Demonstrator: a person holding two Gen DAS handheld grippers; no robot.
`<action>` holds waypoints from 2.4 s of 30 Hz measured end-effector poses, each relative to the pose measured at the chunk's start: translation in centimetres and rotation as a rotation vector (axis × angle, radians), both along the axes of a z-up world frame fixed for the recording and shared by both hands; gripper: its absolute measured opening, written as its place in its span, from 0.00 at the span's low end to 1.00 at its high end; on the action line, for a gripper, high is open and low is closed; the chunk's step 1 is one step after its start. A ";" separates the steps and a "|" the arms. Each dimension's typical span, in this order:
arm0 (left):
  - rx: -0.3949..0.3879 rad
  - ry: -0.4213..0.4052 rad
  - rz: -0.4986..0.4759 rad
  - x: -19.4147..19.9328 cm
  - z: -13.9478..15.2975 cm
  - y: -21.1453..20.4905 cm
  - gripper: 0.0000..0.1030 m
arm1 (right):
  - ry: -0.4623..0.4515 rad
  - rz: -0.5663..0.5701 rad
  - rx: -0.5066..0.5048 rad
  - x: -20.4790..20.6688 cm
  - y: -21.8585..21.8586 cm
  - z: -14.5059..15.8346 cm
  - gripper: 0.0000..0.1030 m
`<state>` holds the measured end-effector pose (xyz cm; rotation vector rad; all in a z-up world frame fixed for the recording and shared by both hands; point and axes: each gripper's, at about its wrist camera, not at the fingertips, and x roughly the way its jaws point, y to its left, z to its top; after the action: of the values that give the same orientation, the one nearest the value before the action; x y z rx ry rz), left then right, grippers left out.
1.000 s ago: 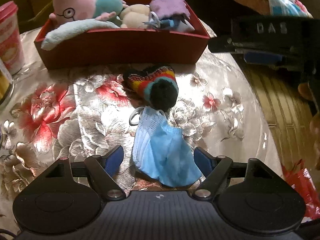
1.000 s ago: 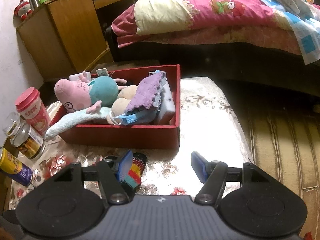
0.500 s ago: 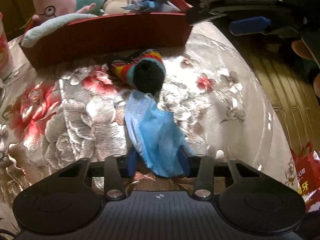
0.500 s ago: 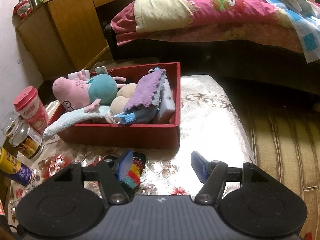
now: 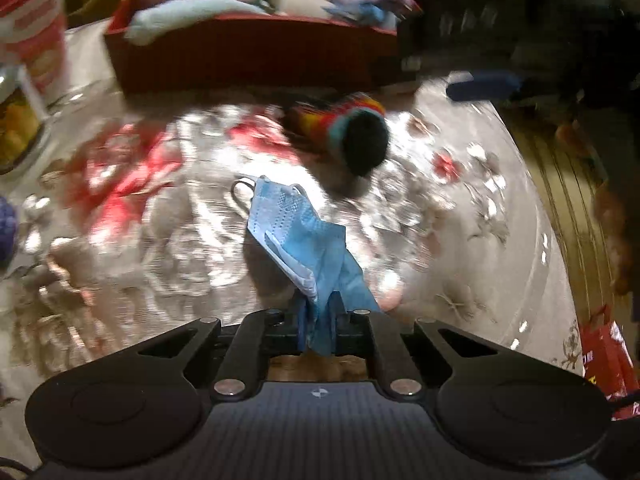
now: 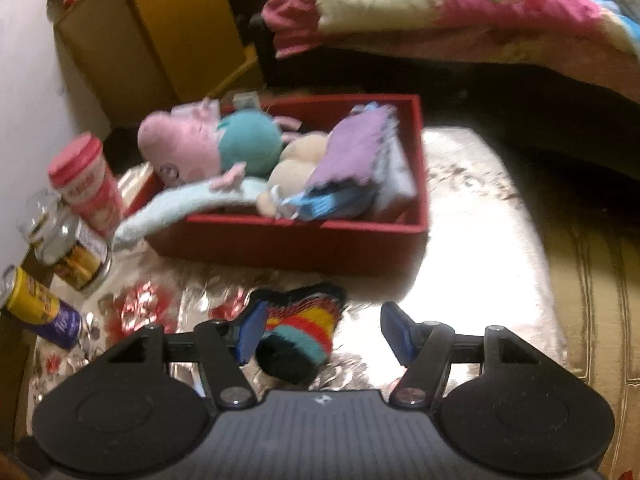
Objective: Organize soft objects
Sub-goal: 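Grasp the second blue mask with the left tool while the right tool grasps the striped sock, then carry the mask and striped sock into the red box and open both tools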
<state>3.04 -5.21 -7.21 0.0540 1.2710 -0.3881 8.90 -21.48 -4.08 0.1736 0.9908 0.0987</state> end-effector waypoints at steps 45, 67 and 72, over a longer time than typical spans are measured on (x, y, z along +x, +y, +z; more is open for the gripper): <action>0.024 -0.264 0.105 2.0 8.1 3.1 0.08 | -0.082 0.068 0.106 -6.4 2.8 4.8 0.00; 0.059 -0.432 0.121 4.9 11.5 1.2 0.08 | -0.305 -0.009 0.080 -4.2 1.4 9.6 0.00; 0.050 -0.443 0.136 6.9 11.7 1.0 0.08 | -0.317 -0.035 0.082 -2.3 0.5 9.7 0.00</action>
<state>9.90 -4.22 4.49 0.0902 0.8406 -0.2111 6.64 -20.95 5.59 0.2423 0.6678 0.1304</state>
